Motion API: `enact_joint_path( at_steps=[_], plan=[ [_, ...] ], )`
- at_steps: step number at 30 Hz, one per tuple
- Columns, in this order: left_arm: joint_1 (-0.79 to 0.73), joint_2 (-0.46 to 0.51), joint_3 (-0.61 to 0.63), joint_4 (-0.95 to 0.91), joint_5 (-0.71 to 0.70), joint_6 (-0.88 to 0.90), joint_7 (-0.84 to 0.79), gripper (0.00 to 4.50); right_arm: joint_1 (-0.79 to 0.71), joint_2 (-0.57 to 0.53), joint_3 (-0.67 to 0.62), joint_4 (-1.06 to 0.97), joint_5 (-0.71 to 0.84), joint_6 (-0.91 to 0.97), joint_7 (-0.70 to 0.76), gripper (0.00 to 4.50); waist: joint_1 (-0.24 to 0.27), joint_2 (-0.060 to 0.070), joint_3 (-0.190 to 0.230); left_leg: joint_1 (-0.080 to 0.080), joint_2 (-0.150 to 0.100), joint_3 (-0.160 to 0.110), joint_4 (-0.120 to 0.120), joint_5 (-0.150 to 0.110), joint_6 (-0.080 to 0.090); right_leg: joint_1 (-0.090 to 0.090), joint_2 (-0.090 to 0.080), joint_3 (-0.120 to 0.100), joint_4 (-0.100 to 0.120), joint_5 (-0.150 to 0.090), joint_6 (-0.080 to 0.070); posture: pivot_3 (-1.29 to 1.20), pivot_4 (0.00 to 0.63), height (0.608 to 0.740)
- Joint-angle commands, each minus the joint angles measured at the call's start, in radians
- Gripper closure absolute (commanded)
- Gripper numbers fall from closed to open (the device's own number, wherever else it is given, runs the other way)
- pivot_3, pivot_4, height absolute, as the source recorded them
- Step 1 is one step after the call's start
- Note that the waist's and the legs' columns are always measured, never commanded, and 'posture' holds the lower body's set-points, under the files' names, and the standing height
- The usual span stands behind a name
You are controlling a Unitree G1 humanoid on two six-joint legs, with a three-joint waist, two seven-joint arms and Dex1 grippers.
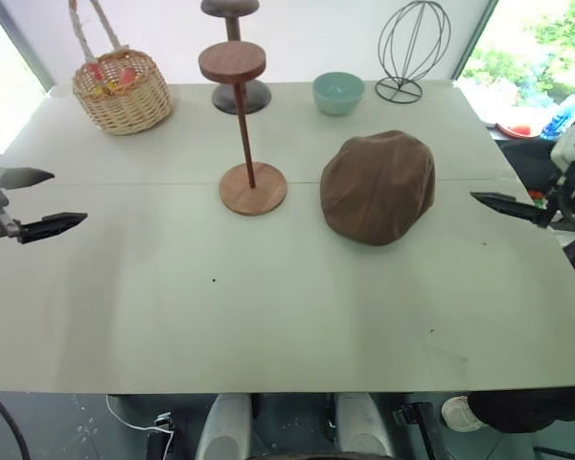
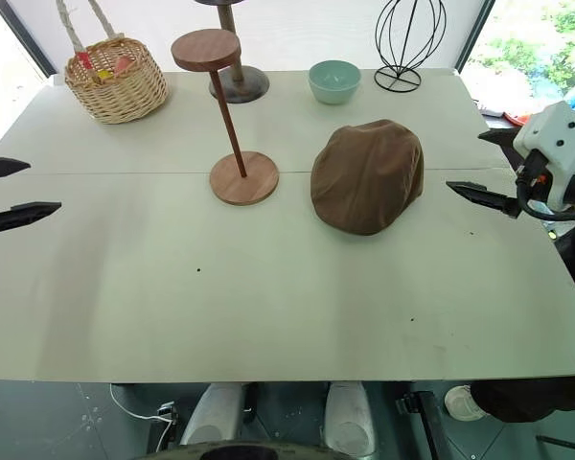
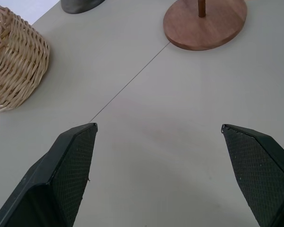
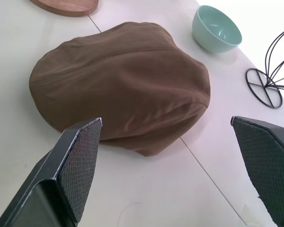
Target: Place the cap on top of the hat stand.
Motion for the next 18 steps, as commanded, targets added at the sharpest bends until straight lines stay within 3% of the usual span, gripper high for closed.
enact_joint_path(
  at_steps=[1, 18],
  plan=[
    [-0.002, 0.021, 0.031, -0.010, -0.008, -0.004, -0.013, 0.09, -0.008, -0.013, -0.049, 0.001, 0.013, -0.022, 0.004, 0.00, 0.000, 0.000, 0.000, 0.000, 0.000, 0.000, 0.000, 0.000, 0.000, 0.000, 0.000, 0.000, 0.000, 0.000, 0.000, 0.00, 0.150, 0.728],
    [-0.123, 0.031, -0.005, -0.028, -0.081, 0.124, -0.026, 0.09, -0.067, -0.026, -0.008, -0.002, -0.024, -0.003, -0.019, 0.00, -0.001, 0.000, 0.000, 0.001, 0.000, 0.000, 0.001, 0.000, 0.000, 0.000, 0.000, 0.001, 0.003, 0.000, 0.000, 0.00, 0.150, 0.728]
  ],
)
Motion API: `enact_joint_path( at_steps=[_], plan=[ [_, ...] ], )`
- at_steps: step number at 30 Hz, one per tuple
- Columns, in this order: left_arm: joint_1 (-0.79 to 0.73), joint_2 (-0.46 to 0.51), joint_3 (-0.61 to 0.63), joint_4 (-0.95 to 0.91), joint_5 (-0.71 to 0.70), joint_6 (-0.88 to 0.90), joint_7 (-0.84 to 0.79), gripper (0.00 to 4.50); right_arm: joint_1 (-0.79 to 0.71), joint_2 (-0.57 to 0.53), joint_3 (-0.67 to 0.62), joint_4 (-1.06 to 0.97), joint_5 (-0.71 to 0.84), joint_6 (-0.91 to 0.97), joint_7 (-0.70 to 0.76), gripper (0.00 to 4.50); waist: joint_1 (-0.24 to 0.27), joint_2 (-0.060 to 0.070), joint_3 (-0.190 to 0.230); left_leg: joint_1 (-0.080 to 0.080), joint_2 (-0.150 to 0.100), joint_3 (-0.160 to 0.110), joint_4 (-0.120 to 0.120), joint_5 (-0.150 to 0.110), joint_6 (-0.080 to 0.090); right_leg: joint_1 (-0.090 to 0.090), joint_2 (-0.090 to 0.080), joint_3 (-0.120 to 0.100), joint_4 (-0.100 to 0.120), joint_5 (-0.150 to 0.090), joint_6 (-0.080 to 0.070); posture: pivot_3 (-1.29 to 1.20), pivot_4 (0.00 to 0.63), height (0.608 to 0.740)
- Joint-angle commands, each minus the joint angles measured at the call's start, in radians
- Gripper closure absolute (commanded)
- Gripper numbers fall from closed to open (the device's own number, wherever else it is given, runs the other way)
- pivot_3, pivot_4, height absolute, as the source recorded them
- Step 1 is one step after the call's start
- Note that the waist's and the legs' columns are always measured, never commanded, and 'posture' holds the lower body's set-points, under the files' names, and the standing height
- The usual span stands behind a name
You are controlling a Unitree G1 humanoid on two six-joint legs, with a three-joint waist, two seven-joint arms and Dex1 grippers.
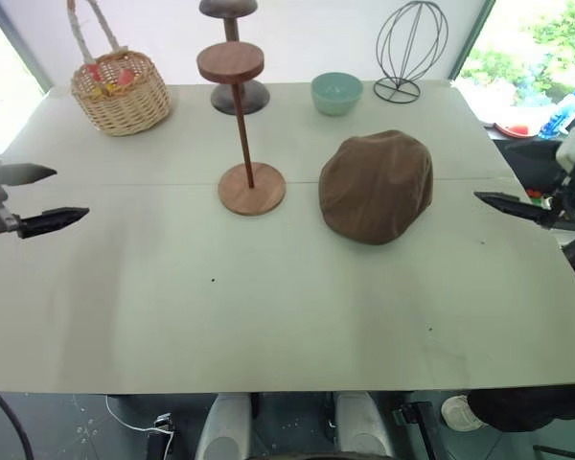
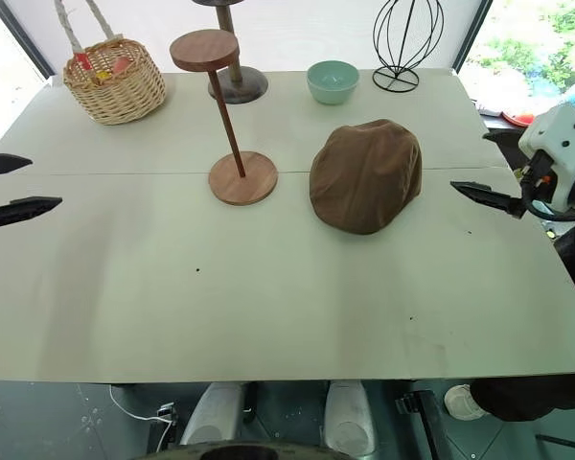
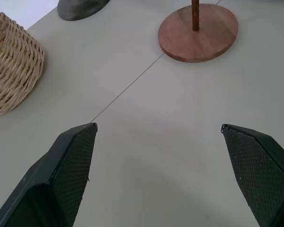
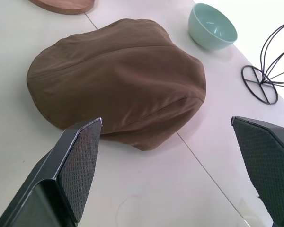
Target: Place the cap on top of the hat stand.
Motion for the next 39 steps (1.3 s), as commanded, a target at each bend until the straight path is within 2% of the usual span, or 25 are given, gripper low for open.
enact_joint_path(
  at_steps=[1, 4, 7, 11, 15, 20, 25, 30, 33, 39],
  plan=[
    [-0.094, 0.033, -0.007, -0.035, -0.064, 0.082, -0.019, 0.09, -0.057, -0.028, 0.002, -0.023, -0.022, 0.010, -0.024, 0.00, 0.000, 0.000, 0.000, 0.000, 0.000, 0.000, 0.000, 0.000, 0.000, 0.000, 0.000, 0.000, 0.001, 0.000, 0.000, 0.00, 0.150, 0.728],
    [-0.235, 0.030, -0.061, -0.099, -0.166, 0.213, -0.051, 0.09, -0.105, -0.039, 0.037, -0.091, -0.028, 0.074, -0.032, 0.00, 0.004, -0.001, 0.000, 0.000, 0.000, 0.000, 0.001, 0.001, -0.001, 0.000, 0.000, 0.000, 0.003, 0.000, 0.000, 0.00, 0.150, 0.728],
    [-0.366, 0.023, -0.125, -0.183, -0.290, 0.367, -0.106, 0.09, -0.148, -0.049, 0.076, -0.227, -0.030, 0.206, -0.068, 0.00, 0.003, -0.001, 0.000, 0.000, 0.000, 0.000, 0.002, 0.001, -0.002, 0.000, 0.000, 0.001, 0.005, -0.001, 0.001, 0.00, 0.150, 0.728],
    [-0.496, 0.007, -0.222, -0.241, -0.386, 0.485, -0.194, 0.09, -0.170, -0.018, 0.115, -0.455, -0.001, 0.447, -0.166, 0.00, 0.000, -0.001, 0.000, 0.001, 0.000, 0.000, 0.002, 0.001, -0.002, -0.002, 0.000, 0.001, 0.010, -0.002, 0.003, 0.00, 0.150, 0.728],
    [-0.602, -0.033, -0.321, -0.245, -0.406, 0.534, -0.253, 0.09, -0.132, 0.029, 0.172, -0.687, 0.019, 0.613, -0.254, 0.00, 0.000, -0.001, 0.000, 0.000, 0.001, -0.001, 0.002, 0.002, -0.002, -0.004, 0.001, 0.002, 0.012, -0.003, 0.002, 0.00, 0.150, 0.728],
    [-0.642, -0.062, -0.432, -0.235, -0.362, 0.505, -0.355, 0.09, -0.051, 0.125, 0.321, -0.867, -0.066, 0.728, -0.422, 0.00, 0.003, -0.002, 0.000, -0.001, 0.001, 0.000, 0.003, 0.002, -0.002, -0.004, 0.001, 0.002, 0.011, -0.003, 0.002, 0.00, 0.150, 0.728],
    [-0.660, -0.096, -0.475, -0.211, -0.335, 0.504, -0.383, 0.09, 0.004, 0.193, 0.497, -0.900, -0.199, 0.736, -0.550, 0.00, 0.003, -0.003, 0.000, -0.002, 0.001, 0.000, 0.005, 0.002, -0.002, -0.005, 0.001, 0.003, 0.011, -0.003, 0.001, 0.00, 0.150, 0.728],
    [-0.670, -0.126, -0.492, -0.212, -0.321, 0.507, -0.388, 0.09, 0.060, 0.230, 0.692, -0.785, -0.426, 0.613, -0.662, 0.00, 0.002, -0.003, 0.000, -0.002, 0.001, 0.000, 0.005, 0.002, -0.002, -0.005, 0.001, 0.003, 0.011, -0.003, 0.001, 0.00, 0.150, 0.728],
    [-0.684, -0.136, -0.500, -0.204, -0.312, 0.509, -0.391, 0.09, 0.076, 0.258, 0.744, -0.685, -0.525, 0.542, -0.708, 0.00, 0.002, -0.003, 0.000, -0.002, 0.001, 0.000, 0.006, 0.002, -0.001, -0.005, 0.001, 0.003, 0.011, -0.003, 0.001, 0.00, 0.150, 0.728],
    [-0.694, -0.147, -0.504, -0.194, -0.295, 0.505, -0.391, 0.09, 0.069, 0.328, 0.768, -0.508, -0.679, 0.440, -0.763, 0.00, -0.001, -0.005, -0.001, -0.001, 0.001, -0.001, 0.007, 0.002, -0.001, -0.004, 0.001, 0.003, 0.012, -0.003, 0.001, 0.00, 0.150, 0.728]
  ],
)
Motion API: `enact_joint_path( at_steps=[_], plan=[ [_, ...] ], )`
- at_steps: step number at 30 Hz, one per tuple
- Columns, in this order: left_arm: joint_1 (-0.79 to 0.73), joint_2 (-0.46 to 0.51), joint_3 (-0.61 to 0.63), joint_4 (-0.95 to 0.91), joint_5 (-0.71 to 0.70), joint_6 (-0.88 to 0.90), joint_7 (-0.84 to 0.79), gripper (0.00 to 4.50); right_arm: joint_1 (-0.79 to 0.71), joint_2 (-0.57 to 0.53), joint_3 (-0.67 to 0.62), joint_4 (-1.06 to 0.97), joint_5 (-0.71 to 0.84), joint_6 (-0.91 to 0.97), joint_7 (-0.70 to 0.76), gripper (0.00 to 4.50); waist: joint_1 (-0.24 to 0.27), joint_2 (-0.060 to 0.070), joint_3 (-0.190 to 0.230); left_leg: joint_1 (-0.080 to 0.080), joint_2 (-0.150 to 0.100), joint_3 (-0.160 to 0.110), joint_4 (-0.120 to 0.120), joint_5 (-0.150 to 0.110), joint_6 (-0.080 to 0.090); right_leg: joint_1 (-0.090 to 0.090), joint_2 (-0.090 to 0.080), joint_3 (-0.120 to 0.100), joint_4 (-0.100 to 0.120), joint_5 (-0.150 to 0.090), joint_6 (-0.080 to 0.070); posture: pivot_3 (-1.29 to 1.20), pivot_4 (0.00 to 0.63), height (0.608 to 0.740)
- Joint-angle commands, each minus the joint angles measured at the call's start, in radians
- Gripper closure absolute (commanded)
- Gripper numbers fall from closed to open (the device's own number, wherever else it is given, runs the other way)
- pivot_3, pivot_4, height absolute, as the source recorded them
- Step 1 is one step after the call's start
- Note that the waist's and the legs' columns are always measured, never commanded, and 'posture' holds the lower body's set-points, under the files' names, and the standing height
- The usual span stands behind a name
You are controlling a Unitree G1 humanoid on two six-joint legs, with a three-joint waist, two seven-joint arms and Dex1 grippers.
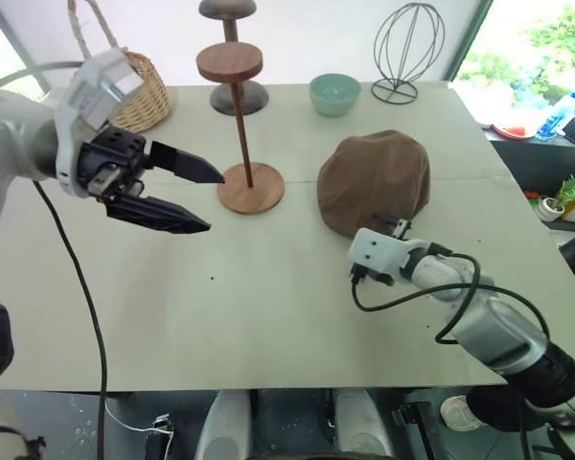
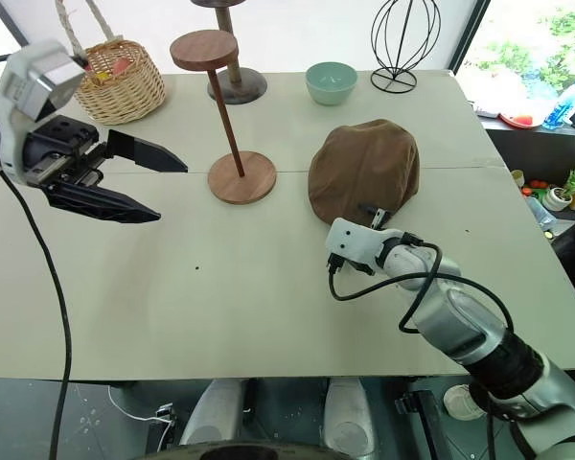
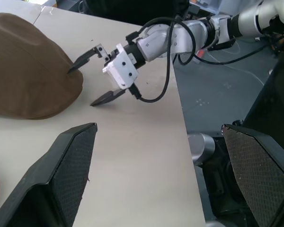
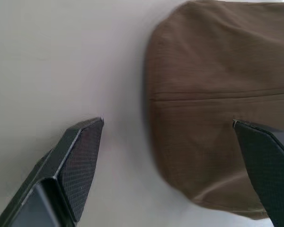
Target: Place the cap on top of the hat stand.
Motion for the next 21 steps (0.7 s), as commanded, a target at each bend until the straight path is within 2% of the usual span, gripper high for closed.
enact_joint_path(
  at_steps=[1, 9, 15, 18, 20, 21],
  plan=[
    [-0.033, 0.004, 0.024, 0.000, 0.006, -0.002, 0.000, 0.09, -0.009, 0.033, 0.006, 0.101, -0.095, -0.041, -0.033, 0.00, 0.001, -0.001, 0.000, 0.000, 0.000, 0.000, 0.000, 0.000, 0.000, 0.000, 0.000, 0.000, 0.000, 0.000, 0.000, 0.00, 0.150, 0.728],
    [-0.028, -0.004, 0.040, -0.009, 0.002, -0.001, 0.026, 0.09, -0.074, 0.124, 0.002, 0.363, -0.256, -0.176, -0.124, 0.00, 0.003, -0.003, -0.002, 0.001, 0.000, -0.002, 0.006, 0.000, 0.000, 0.005, 0.000, 0.000, 0.000, -0.001, 0.001, 0.00, 0.150, 0.728],
    [-0.031, -0.008, 0.050, -0.011, -0.009, 0.006, 0.039, 0.09, -0.078, 0.147, -0.022, 0.478, -0.296, -0.266, -0.146, 0.00, 0.006, -0.005, -0.003, 0.002, 0.000, -0.002, 0.007, 0.000, 0.000, 0.007, 0.000, 0.000, 0.000, -0.001, 0.001, 0.00, 0.150, 0.728],
    [-0.026, -0.009, 0.051, -0.013, -0.009, 0.004, 0.041, 0.00, -0.071, 0.157, -0.037, 0.487, -0.305, -0.290, -0.142, 0.87, 0.006, -0.006, -0.003, 0.002, 0.000, -0.002, 0.007, 0.000, 0.000, 0.008, 0.000, 0.000, 0.000, -0.001, 0.001, 0.00, 0.150, 0.728],
    [-0.025, -0.013, 0.053, -0.013, -0.009, 0.002, 0.044, 0.00, -0.065, 0.161, -0.047, 0.487, -0.309, -0.301, -0.139, 2.02, 0.006, -0.005, -0.003, 0.002, 0.000, -0.002, 0.007, 0.000, 0.000, 0.007, 0.000, 0.000, 0.000, -0.001, 0.001, 0.00, 0.150, 0.728],
    [-0.026, -0.016, 0.054, -0.013, -0.010, 0.001, 0.046, 0.00, -0.062, 0.162, -0.052, 0.488, -0.312, -0.303, -0.139, 2.43, 0.006, -0.006, -0.003, 0.002, 0.000, -0.003, 0.007, 0.000, 0.000, 0.007, 0.000, 0.000, 0.000, -0.001, 0.001, 0.00, 0.150, 0.728]
  ],
)
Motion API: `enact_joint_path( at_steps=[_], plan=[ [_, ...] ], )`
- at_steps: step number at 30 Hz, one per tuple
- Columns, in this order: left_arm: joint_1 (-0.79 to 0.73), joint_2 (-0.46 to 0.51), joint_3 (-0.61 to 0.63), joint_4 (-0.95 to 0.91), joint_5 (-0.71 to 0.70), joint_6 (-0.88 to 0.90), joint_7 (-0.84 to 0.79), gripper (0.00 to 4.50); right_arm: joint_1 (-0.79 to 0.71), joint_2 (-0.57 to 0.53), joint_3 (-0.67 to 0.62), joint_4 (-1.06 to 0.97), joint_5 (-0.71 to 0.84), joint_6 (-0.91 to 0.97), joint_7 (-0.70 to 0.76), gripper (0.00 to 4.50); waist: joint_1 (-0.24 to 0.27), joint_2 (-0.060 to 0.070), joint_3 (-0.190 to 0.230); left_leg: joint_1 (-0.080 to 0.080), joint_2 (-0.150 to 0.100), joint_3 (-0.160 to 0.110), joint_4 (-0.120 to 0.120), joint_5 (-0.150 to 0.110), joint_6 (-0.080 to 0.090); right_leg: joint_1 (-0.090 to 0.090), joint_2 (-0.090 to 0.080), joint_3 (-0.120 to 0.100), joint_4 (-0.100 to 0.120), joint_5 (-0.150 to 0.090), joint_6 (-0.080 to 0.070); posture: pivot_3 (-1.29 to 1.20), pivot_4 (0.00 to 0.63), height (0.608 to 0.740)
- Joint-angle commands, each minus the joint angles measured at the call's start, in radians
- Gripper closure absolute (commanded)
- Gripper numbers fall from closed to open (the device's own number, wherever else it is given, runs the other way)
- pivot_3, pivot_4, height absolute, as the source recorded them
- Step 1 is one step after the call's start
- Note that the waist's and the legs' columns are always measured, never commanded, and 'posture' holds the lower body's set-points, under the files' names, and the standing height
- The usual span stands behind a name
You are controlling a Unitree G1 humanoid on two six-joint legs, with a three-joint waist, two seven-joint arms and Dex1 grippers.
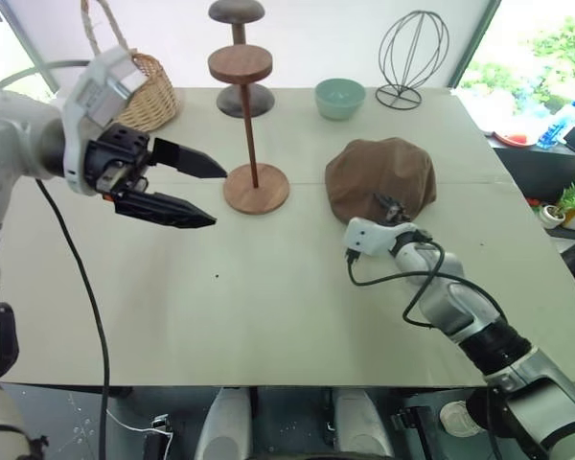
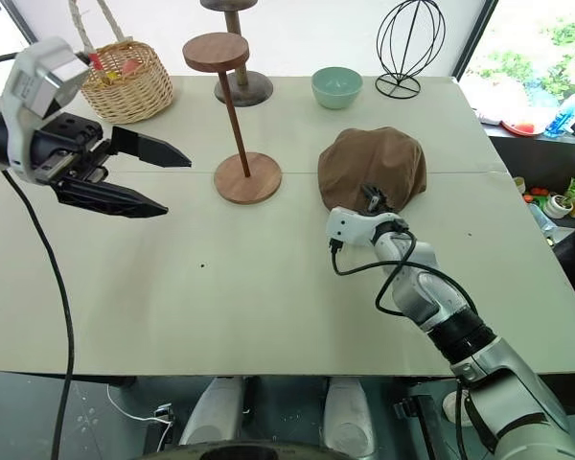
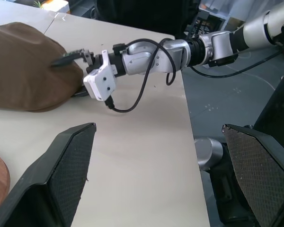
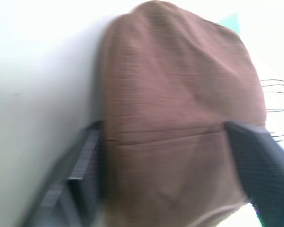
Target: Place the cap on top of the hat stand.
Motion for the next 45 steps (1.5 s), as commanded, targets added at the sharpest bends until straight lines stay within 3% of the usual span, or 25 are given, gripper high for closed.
enact_joint_path(
  at_steps=[1, 4, 6, 8, 12, 18, 22, 25, 29, 32, 39, 45],
  plan=[
    [-0.026, -0.004, 0.044, -0.010, -0.009, -0.003, 0.007, 0.00, 0.023, -0.004, -0.044, 0.041, -0.020, 0.004, 0.010, 2.91, 0.001, 0.000, 0.000, 0.000, 0.000, 0.000, 0.000, 0.000, 0.000, 0.000, 0.000, 0.000, 0.000, 0.000, 0.000, 0.00, 0.150, 0.728],
    [-0.028, -0.008, 0.045, -0.008, -0.007, -0.004, 0.009, 0.00, 0.028, 0.004, -0.061, 0.046, -0.022, -0.011, 0.019, 2.91, -0.001, 0.000, 0.000, 0.000, 0.000, 0.000, 0.000, 0.000, 0.000, 0.000, 0.000, 0.000, 0.000, 0.000, 0.000, 0.00, 0.150, 0.728],
    [-0.027, -0.010, 0.044, -0.007, -0.003, -0.011, 0.008, 0.00, 0.028, 0.005, -0.077, 0.044, -0.019, -0.020, 0.023, 3.31, -0.002, 0.000, 0.000, 0.000, 0.000, 0.000, -0.001, 0.000, 0.000, 0.000, 0.000, 0.000, 0.000, 0.000, 0.000, 0.00, 0.150, 0.728],
    [-0.027, -0.012, 0.047, -0.005, -0.004, -0.010, 0.011, 0.00, 0.024, 0.008, -0.098, 0.039, -0.015, -0.018, 0.027, 4.08, -0.002, 0.000, 0.000, 0.000, 0.000, 0.000, -0.001, 0.000, 0.000, 0.000, 0.000, 0.000, 0.000, 0.000, 0.000, 0.00, 0.150, 0.728],
    [-0.023, -0.015, 0.074, -0.001, -0.015, 0.005, 0.041, 0.00, 0.002, 0.006, -0.168, -0.016, 0.012, -0.017, 0.061, 4.08, -0.002, 0.000, 0.000, 0.000, 0.000, 0.000, -0.001, 0.000, 0.000, 0.000, 0.000, 0.000, 0.000, 0.000, 0.000, 0.00, 0.150, 0.728],
    [0.029, -0.016, 0.220, -0.020, -0.070, 0.068, 0.179, 0.00, -0.148, -0.062, -0.263, -0.103, 0.021, -0.036, 0.150, 4.08, -0.008, 0.002, 0.003, -0.001, 0.000, 0.000, -0.001, 0.000, 0.000, -0.001, 0.000, 0.000, 0.000, 0.000, 0.001, 0.00, 0.150, 0.728],
    [0.135, 0.021, 0.375, -0.060, -0.096, 0.094, 0.288, 0.00, -0.413, -0.064, -0.261, -0.048, 0.020, -0.098, 0.203, 4.08, -0.028, 0.005, 0.007, 0.000, 0.000, 0.001, -0.005, 0.000, 0.000, -0.005, 0.000, 0.001, 0.001, 0.002, -0.001, 0.00, 0.150, 0.728],
    [0.180, 0.044, 0.456, -0.062, -0.109, 0.107, 0.343, 0.00, -0.558, -0.028, -0.232, 0.023, 0.012, -0.146, 0.210, 4.08, -0.036, 0.004, 0.007, -0.001, 0.000, 0.000, -0.009, 0.000, 0.000, -0.008, 0.001, 0.001, 0.002, 0.003, 0.002, 0.00, 0.150, 0.728],
    [0.238, 0.096, 0.591, -0.033, -0.119, 0.135, 0.414, 0.00, -0.800, 0.103, -0.186, 0.179, 0.013, -0.237, 0.177, 4.08, -0.053, 0.004, 0.007, -0.001, 0.000, 0.001, -0.015, 0.001, -0.001, -0.012, 0.002, 0.002, 0.003, 0.003, 0.002, 0.00, 0.150, 0.728],
    [0.290, 0.132, 0.653, -0.036, -0.120, 0.136, 0.437, 0.00, -0.890, 0.198, -0.170, 0.257, 0.030, -0.292, 0.154, 4.08, -0.058, 0.004, 0.007, -0.001, 0.000, 0.001, -0.017, 0.001, -0.001, -0.013, 0.002, 0.002, 0.003, 0.003, 0.002, 0.00, 0.150, 0.728],
    [0.346, 0.187, 0.715, -0.014, -0.121, 0.127, 0.461, 0.00, -0.910, 0.357, -0.124, 0.253, 0.070, -0.370, 0.204, 4.08, -0.055, 0.002, 0.007, -0.002, 0.000, 0.000, -0.016, 0.003, -0.005, -0.013, 0.002, 0.002, 0.003, 0.003, 0.002, 0.00, 0.150, 0.728],
    [0.322, 0.212, 0.681, 0.021, -0.123, 0.109, 0.462, 0.00, -0.825, 0.330, -0.122, 0.119, 0.100, -0.314, 0.344, 4.08, -0.049, 0.001, 0.006, -0.001, 0.000, 0.000, -0.015, 0.005, -0.008, -0.013, 0.002, 0.002, 0.005, 0.003, 0.002, 0.00, 0.150, 0.728]
  ],
)
